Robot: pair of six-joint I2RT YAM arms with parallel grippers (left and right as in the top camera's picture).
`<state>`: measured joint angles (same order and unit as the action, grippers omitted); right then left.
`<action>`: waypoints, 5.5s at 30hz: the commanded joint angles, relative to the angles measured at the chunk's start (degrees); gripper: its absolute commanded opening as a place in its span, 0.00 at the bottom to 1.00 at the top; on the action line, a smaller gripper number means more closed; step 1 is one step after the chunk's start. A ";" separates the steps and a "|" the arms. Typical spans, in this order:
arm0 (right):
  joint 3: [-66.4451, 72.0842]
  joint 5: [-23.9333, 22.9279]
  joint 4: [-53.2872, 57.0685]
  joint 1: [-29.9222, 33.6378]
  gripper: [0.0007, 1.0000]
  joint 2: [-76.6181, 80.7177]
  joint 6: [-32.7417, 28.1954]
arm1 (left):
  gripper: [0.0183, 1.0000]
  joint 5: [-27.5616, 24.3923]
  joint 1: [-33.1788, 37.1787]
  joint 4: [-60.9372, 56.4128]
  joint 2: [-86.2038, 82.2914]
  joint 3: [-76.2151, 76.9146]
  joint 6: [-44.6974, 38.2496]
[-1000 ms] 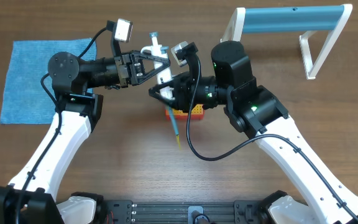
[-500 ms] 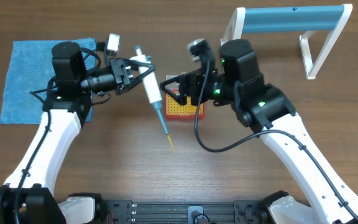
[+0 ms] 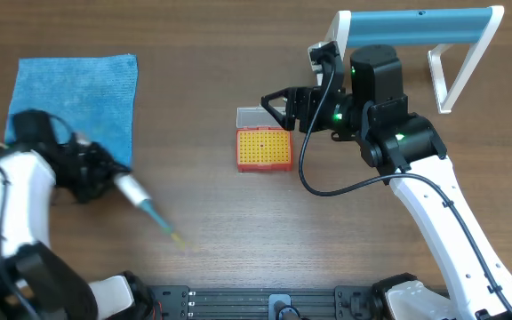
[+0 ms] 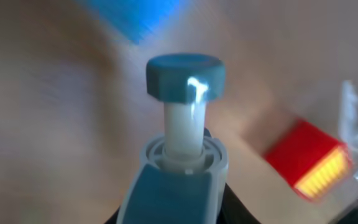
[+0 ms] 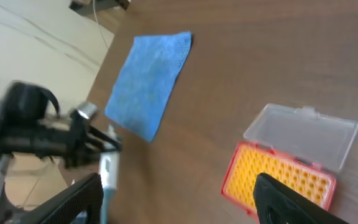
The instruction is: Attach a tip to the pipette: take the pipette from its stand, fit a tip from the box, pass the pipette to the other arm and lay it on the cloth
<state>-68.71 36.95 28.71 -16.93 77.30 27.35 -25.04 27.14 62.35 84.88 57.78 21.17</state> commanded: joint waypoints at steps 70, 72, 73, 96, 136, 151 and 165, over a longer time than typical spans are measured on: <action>-0.52 -5.03 -9.35 0.42 0.79 9.51 10.12 | 0.43 25.83 -5.22 15.23 66.47 86.44 -36.15; -0.52 -5.03 -9.35 0.42 0.79 9.51 10.12 | 0.58 25.83 -5.22 15.02 66.47 86.47 -36.17; -0.52 -5.03 -9.35 0.42 0.79 9.51 10.12 | 0.74 25.86 -5.22 14.95 66.47 86.47 -36.17; -0.55 -27.02 -0.94 5.81 0.80 -14.10 -5.68 | 0.85 24.52 -5.51 35.01 34.88 94.33 -29.46; 11.28 -52.37 38.58 5.81 0.80 -74.12 -24.02 | 0.85 32.30 -46.66 23.41 -41.53 22.71 6.54; 11.28 -52.37 38.58 5.81 0.80 -74.12 -24.02 | 0.85 32.33 -46.66 5.38 -44.81 1.44 7.08; 11.28 -52.35 38.58 5.81 0.80 -74.12 -24.02 | 0.85 36.68 -32.20 -19.12 -52.33 -6.95 4.26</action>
<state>-57.43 -15.07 67.35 -11.25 3.16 3.29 9.43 -12.32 54.54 39.22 55.99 26.46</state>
